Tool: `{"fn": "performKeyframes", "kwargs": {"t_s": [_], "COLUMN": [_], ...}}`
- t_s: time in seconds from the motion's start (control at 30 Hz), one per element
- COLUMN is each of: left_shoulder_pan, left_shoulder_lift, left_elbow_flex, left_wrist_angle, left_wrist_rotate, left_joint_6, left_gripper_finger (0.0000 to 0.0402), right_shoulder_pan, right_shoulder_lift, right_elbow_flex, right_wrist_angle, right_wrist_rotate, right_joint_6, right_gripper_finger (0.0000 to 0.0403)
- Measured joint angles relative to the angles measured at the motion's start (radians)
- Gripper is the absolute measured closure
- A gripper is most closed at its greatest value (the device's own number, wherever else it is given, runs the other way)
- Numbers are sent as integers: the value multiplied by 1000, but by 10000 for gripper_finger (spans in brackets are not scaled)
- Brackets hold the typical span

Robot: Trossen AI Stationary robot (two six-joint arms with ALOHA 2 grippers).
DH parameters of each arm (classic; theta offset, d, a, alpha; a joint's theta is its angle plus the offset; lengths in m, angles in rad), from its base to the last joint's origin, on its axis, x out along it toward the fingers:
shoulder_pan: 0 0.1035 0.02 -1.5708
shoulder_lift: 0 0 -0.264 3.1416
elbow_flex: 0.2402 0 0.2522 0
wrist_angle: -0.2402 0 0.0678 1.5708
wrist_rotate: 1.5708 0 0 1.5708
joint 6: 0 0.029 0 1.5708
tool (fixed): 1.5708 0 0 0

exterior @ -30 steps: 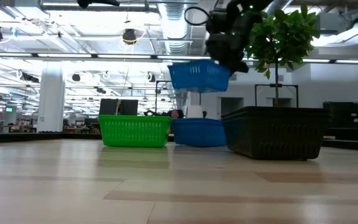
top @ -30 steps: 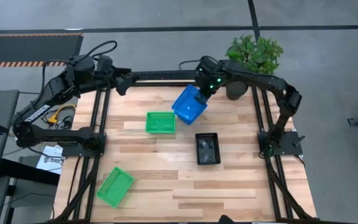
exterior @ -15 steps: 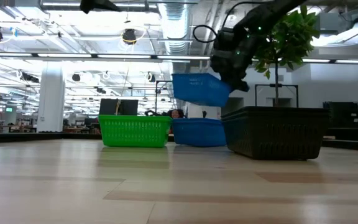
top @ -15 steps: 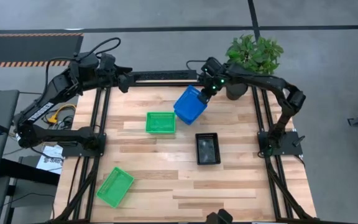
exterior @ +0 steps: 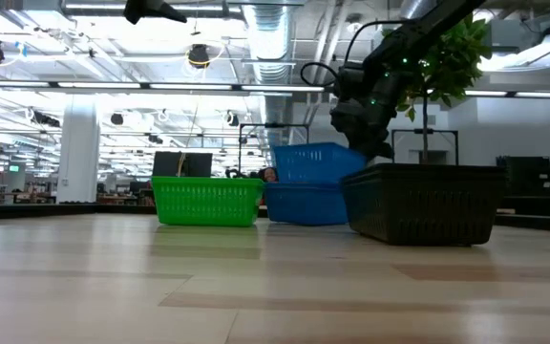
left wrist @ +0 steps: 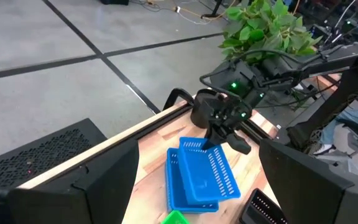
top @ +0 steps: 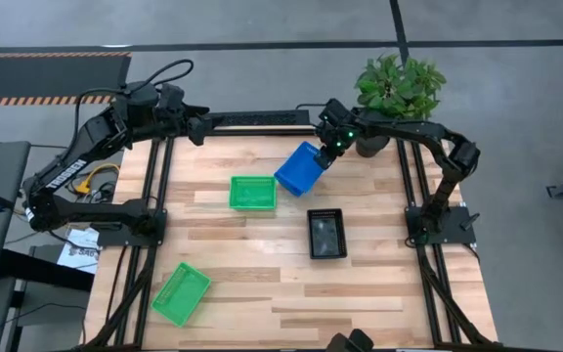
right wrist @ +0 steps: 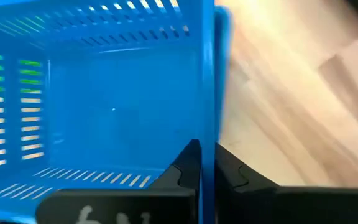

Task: Stack baskets by color
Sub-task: Stack the bottom blue bin on the top blue bin

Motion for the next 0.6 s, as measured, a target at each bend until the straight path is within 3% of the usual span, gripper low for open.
{"fn": "performKeyframes", "kwargs": {"t_s": [0.1,0.33,0.6], "left_shoulder_pan": [0,0,0], "left_shoulder_lift": [0,0,0], "left_elbow_flex": [0,0,0], "left_wrist_angle": [0,0,-31], "left_wrist_rotate": [-1,0,22], "left_joint_6": [0,-2,-3], "left_gripper_finger": [82,82,82], "right_shoulder_pan": [5,4,6], "right_shoulder_lift": [0,3,47], "right_elbow_flex": [0,0,-1], "right_wrist_angle": [21,51,34], "right_wrist_rotate": [62,71,41], "right_joint_6": [3,6,17], "right_gripper_finger": [364,348,284]}}
